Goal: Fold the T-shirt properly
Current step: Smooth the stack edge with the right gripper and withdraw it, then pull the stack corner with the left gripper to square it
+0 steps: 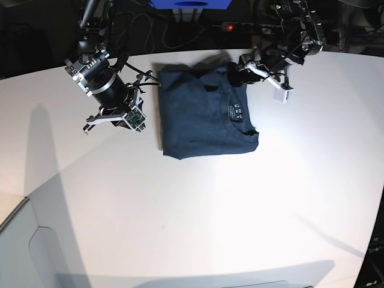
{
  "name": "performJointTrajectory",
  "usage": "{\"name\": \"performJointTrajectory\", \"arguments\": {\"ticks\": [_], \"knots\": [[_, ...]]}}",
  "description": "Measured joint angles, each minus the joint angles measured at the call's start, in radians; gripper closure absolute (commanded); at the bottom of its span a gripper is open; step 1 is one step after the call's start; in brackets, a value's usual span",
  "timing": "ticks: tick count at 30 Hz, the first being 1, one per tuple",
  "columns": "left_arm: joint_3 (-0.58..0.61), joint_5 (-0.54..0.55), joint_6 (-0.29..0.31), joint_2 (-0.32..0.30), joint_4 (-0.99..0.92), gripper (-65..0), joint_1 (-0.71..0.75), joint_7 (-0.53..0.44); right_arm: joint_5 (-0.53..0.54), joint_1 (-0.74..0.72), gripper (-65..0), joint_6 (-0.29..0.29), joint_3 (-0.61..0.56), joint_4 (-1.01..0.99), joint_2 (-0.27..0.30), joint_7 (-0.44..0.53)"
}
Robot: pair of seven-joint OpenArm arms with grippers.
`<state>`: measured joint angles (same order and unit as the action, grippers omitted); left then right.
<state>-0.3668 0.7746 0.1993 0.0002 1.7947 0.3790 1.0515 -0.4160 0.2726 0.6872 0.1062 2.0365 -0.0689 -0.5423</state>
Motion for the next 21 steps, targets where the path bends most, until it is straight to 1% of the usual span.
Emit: {"name": "performJointTrajectory", "arguments": {"ticks": [6,8,9,14,19,21], "knots": [[-0.002,0.0,0.0,0.002,0.0,-8.1,0.0,0.0,0.0,0.001,-0.1,0.0,0.0,0.0,0.005,0.0],[-0.002,0.003,0.0,0.003,0.008,-1.8,0.001,0.0,0.0,0.0,-0.1,0.0,0.0,0.0,0.005,0.0],[-0.004,0.005,0.0,0.002,0.013,0.0,0.001,0.0,0.0,0.0,-0.1,0.0,0.0,0.0,0.005,0.0],[-0.006,0.006,0.0,0.0,0.047,0.0,0.006,0.0,0.0,0.0,-0.1,0.0,0.0,0.0,0.005,0.0],[-0.01,0.008,0.0,-0.001,0.143,0.0,0.03,0.0,0.0,0.0,-0.1,0.0,0.0,0.0,0.005,0.0],[-0.032,0.011,0.002,0.0,0.161,0.0,0.037,0.008,0.0,0.0,-0.1,0.0,0.0,0.0,0.005,0.0]]}}
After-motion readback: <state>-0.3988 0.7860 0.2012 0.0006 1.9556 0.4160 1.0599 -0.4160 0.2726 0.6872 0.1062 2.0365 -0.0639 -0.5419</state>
